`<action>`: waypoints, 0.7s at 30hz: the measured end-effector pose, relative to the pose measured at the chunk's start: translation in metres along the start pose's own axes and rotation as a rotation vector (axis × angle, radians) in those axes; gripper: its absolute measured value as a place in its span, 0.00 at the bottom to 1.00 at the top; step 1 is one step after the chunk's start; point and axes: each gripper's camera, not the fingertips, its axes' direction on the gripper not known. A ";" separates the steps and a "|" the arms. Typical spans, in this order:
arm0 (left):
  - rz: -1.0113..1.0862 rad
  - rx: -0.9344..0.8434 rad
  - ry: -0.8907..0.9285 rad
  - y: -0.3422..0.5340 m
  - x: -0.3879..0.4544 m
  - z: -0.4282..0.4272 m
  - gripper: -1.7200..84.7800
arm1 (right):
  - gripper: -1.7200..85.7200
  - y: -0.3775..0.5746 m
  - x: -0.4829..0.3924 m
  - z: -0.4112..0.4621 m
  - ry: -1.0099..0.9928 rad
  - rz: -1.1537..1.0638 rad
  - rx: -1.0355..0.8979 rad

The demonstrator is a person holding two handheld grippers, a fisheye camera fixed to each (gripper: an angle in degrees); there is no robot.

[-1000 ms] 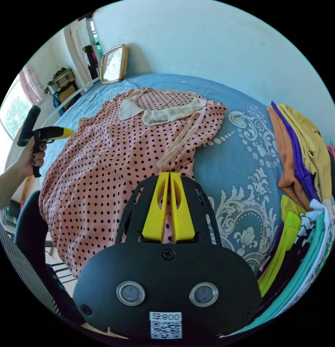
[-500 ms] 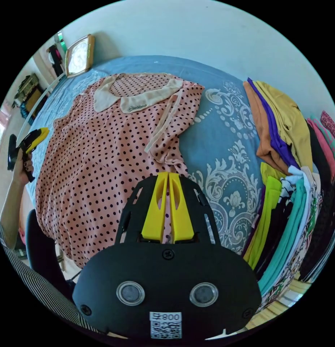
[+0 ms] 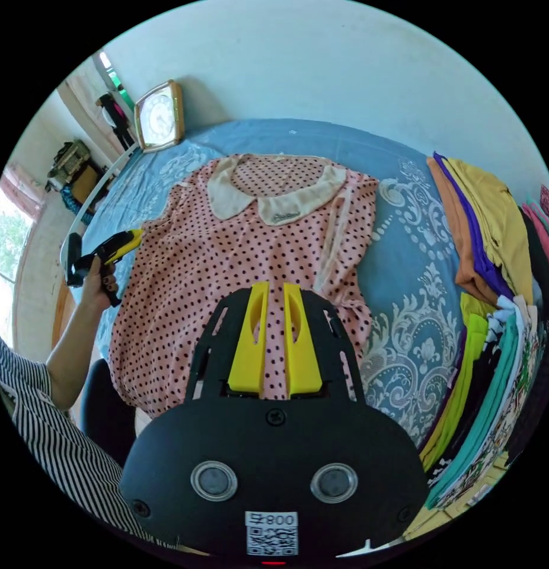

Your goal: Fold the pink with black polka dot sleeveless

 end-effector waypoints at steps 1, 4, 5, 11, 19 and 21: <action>0.004 -0.004 0.002 0.003 -0.002 0.009 0.11 | 0.08 -0.008 -0.006 0.001 -0.010 -0.016 0.004; 0.005 -0.010 0.004 0.013 -0.009 0.029 0.08 | 0.08 -0.060 -0.042 0.010 -0.073 -0.117 0.020; 0.005 -0.011 0.012 0.015 -0.010 0.033 0.08 | 0.08 -0.084 -0.058 0.016 -0.087 -0.165 0.024; 0.010 -0.004 0.083 0.030 -0.024 0.064 0.05 | 0.08 -0.221 -0.149 0.059 -0.153 -0.402 0.045; 0.105 -0.081 0.126 0.034 -0.021 0.108 0.05 | 0.10 -0.372 -0.262 0.135 -0.141 -0.562 -0.054; 0.121 -0.086 0.130 0.033 -0.021 0.115 0.05 | 0.11 -0.401 -0.284 0.156 -0.121 -0.560 -0.068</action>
